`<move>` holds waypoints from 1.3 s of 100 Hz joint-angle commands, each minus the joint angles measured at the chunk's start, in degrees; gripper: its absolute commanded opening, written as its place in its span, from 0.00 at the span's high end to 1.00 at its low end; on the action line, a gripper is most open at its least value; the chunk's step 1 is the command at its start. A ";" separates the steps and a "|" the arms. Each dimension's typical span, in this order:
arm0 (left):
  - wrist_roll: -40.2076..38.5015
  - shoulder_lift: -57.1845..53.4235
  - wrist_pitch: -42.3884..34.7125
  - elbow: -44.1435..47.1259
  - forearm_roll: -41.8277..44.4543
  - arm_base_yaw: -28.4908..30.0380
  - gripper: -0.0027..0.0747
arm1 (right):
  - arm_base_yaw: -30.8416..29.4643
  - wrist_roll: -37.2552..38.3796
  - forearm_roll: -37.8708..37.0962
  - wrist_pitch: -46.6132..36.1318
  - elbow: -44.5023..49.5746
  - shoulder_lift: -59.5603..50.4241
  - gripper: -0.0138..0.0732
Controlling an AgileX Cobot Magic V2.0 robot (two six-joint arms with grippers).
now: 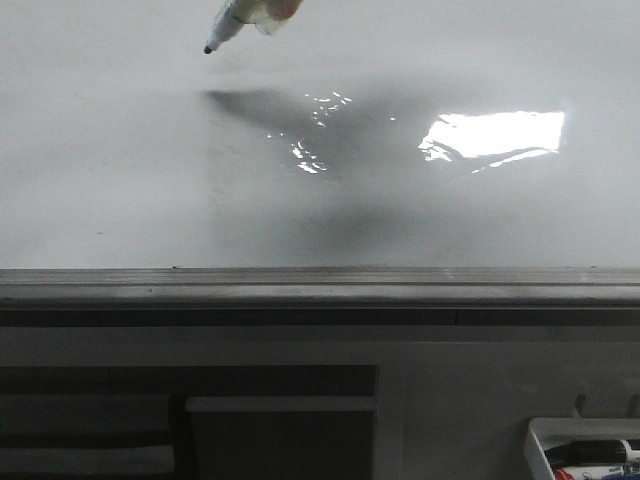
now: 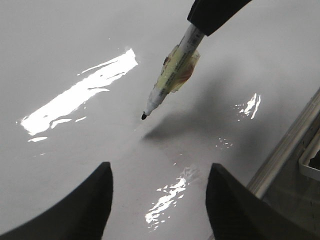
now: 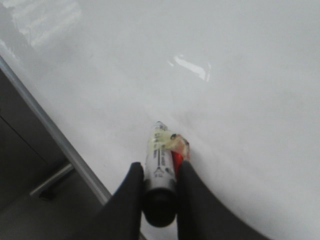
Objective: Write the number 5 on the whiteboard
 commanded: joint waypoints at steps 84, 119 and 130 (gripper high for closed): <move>-0.73 -0.02 -3.06 -1.57 -1.14 0.17 0.47 | -3.59 0.11 3.28 4.87 5.97 -2.85 0.91; -0.73 -0.02 -2.68 -1.57 -1.14 0.17 0.47 | 0.92 -0.29 5.57 1.14 1.92 0.08 0.91; -0.73 -0.02 -2.68 -1.57 -1.03 0.17 0.47 | 1.58 -0.87 5.57 2.05 1.16 -3.04 0.91</move>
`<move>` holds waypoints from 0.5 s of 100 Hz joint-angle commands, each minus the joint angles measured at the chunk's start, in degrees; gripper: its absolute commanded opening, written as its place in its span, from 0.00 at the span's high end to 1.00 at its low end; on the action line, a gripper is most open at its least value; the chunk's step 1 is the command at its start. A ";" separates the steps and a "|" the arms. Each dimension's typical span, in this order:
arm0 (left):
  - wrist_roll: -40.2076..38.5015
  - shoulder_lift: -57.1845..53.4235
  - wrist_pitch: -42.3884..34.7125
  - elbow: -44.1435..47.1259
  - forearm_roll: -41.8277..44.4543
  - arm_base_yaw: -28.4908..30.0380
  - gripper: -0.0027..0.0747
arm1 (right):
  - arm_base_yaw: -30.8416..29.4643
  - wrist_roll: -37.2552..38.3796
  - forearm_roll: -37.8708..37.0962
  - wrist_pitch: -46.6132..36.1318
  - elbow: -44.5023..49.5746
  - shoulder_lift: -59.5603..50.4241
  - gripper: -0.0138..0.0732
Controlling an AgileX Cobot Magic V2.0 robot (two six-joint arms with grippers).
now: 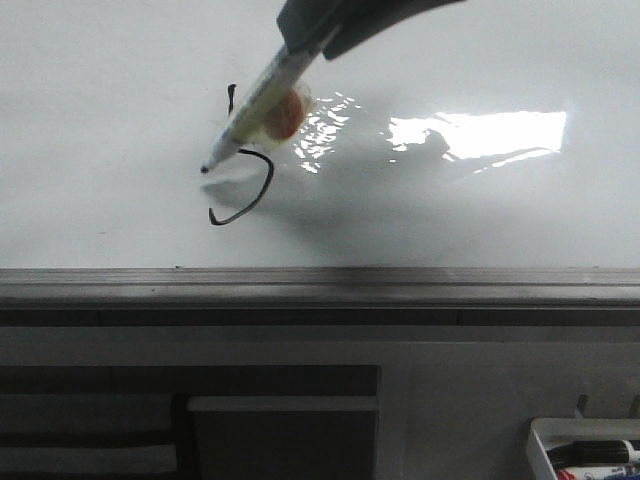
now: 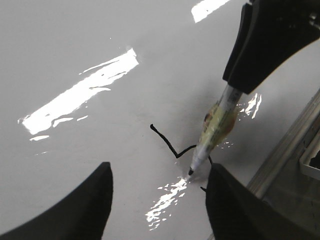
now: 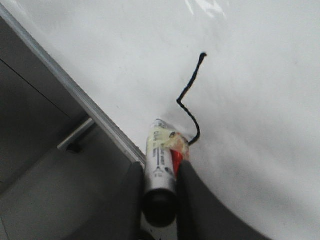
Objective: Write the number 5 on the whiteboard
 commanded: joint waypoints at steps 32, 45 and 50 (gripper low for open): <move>-0.73 -0.02 -2.79 -1.57 -1.03 0.17 0.47 | -1.73 -1.03 -0.46 -7.56 -3.09 -1.59 0.91; -0.73 -0.02 -2.79 -1.57 -1.03 0.17 0.47 | -1.77 -1.03 -1.09 -9.97 -3.09 -1.07 0.91; -0.73 -0.02 -2.79 -1.57 -1.03 0.17 0.47 | -2.20 -1.03 -1.22 -10.44 -3.09 -0.84 0.91</move>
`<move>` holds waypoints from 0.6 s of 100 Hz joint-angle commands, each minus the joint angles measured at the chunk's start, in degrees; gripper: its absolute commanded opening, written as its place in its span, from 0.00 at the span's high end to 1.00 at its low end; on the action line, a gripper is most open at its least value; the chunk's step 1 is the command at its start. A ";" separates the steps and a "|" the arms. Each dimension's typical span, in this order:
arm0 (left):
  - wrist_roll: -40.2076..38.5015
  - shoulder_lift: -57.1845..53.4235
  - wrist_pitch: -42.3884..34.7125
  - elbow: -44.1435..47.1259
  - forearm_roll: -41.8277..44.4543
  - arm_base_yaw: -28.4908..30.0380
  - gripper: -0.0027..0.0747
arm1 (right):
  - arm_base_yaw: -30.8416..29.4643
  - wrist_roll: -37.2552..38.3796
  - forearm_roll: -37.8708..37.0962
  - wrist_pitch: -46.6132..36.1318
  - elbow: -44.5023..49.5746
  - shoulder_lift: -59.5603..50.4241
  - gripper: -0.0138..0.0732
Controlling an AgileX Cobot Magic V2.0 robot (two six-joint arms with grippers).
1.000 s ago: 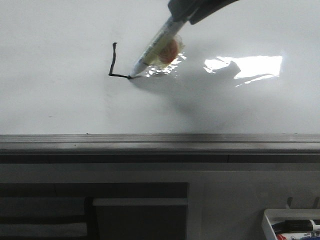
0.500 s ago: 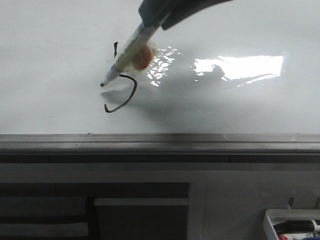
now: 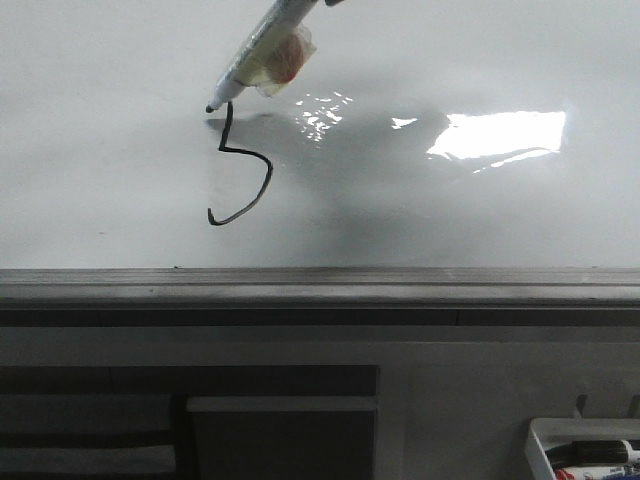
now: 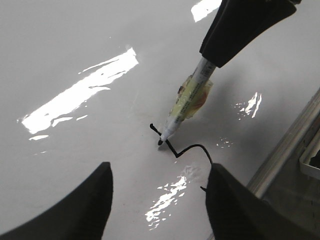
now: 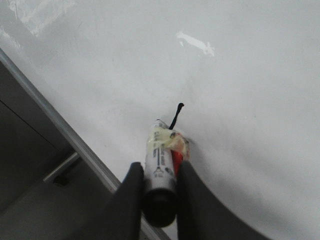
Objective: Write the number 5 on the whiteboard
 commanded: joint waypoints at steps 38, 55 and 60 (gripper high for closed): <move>-0.73 -0.02 -2.90 -1.57 -1.03 0.17 0.47 | -2.67 -0.78 -0.56 -4.41 -2.09 -1.01 0.91; -0.73 -0.02 -2.90 -1.57 -1.03 0.17 0.47 | -5.02 0.07 -0.65 -1.88 -1.99 -1.40 0.91; -0.73 -0.02 -2.90 -1.57 -1.03 0.17 0.47 | -5.79 0.07 -0.65 -1.35 -1.86 -1.80 0.91</move>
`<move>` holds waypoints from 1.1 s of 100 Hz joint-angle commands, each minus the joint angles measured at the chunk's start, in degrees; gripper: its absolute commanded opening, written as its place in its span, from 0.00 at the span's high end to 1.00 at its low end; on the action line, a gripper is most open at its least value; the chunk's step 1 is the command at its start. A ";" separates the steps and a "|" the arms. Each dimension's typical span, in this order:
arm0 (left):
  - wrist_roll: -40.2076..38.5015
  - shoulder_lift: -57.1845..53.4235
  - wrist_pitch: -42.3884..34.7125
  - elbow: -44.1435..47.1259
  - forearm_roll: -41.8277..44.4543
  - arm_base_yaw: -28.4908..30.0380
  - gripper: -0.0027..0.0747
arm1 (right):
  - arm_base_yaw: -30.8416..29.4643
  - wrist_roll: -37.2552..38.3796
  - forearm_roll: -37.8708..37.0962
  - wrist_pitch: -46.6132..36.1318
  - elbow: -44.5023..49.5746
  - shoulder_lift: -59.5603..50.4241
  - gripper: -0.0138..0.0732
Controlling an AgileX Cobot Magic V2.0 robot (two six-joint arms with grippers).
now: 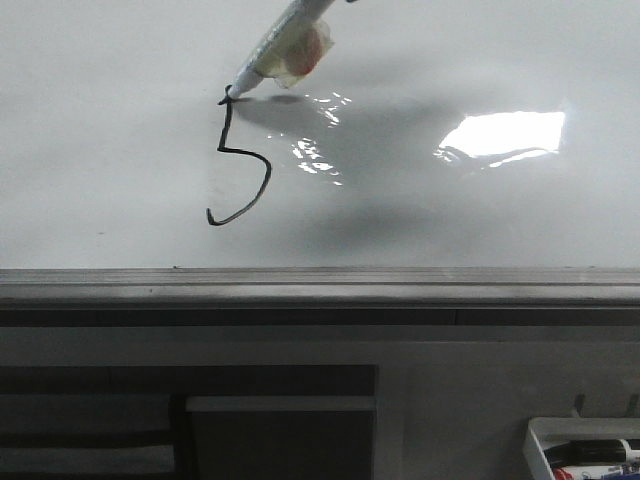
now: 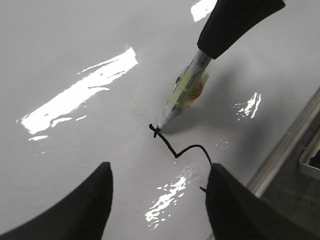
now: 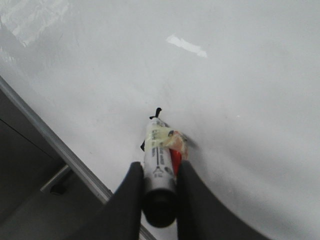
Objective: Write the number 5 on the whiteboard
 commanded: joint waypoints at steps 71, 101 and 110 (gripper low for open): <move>-0.73 -0.02 -3.00 -1.57 -1.03 0.17 0.47 | -3.25 -0.64 -1.83 1.10 -1.43 -4.75 0.91; -0.73 7.99 -11.56 -1.57 0.23 -3.54 0.47 | 5.76 -3.03 -2.44 6.26 -1.80 -8.21 0.91; -0.73 12.26 -15.46 -2.41 0.23 -4.78 0.47 | 7.70 -3.03 -2.93 7.47 -1.80 -7.85 0.91</move>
